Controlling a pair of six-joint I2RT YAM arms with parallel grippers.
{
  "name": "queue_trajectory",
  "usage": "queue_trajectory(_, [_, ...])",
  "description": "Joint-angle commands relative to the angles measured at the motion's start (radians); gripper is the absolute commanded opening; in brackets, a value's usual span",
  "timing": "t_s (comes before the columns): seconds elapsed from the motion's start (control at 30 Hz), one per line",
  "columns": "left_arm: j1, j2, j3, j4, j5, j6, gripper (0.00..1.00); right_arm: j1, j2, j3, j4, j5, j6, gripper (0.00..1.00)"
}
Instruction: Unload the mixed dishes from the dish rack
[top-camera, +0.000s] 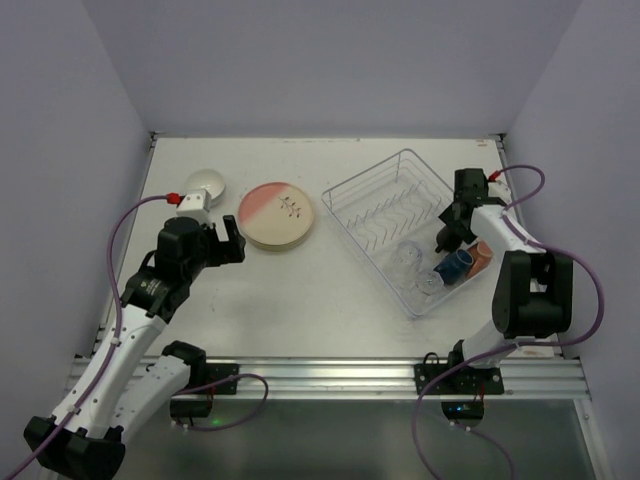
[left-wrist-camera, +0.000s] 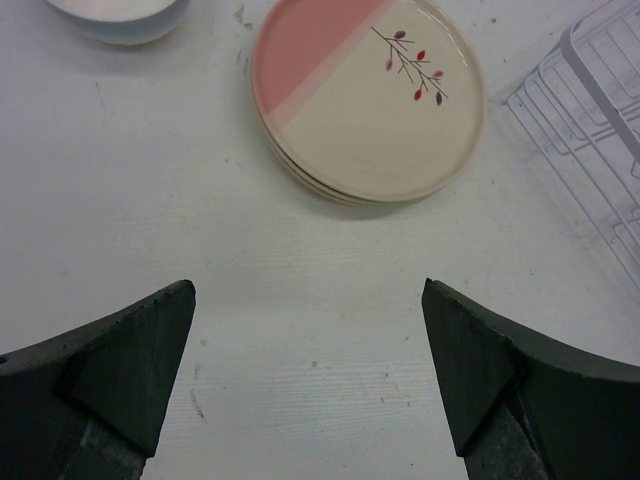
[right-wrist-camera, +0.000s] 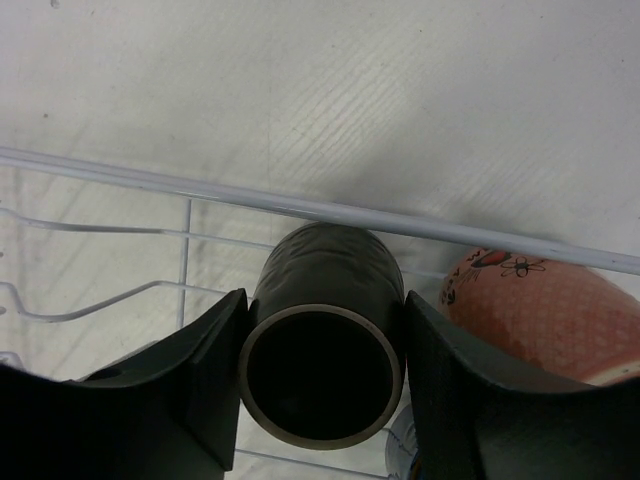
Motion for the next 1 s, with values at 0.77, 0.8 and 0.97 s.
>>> queue_trajectory(0.77, [-0.015,-0.008,0.004,0.023,-0.023,0.007,1.00,-0.003,-0.218,-0.021,0.034,-0.038,-0.006,0.00])
queue_trajectory(0.8, [-0.015,-0.008,0.004,0.021,-0.022,0.009,1.00,-0.003,-0.232,-0.018,0.030,-0.043,-0.006,0.00])
queue_trajectory(0.97, [-0.015,-0.028,0.010,0.028,0.023,0.021,1.00,-0.003,-0.345,-0.027,0.030,-0.112,-0.027,0.00])
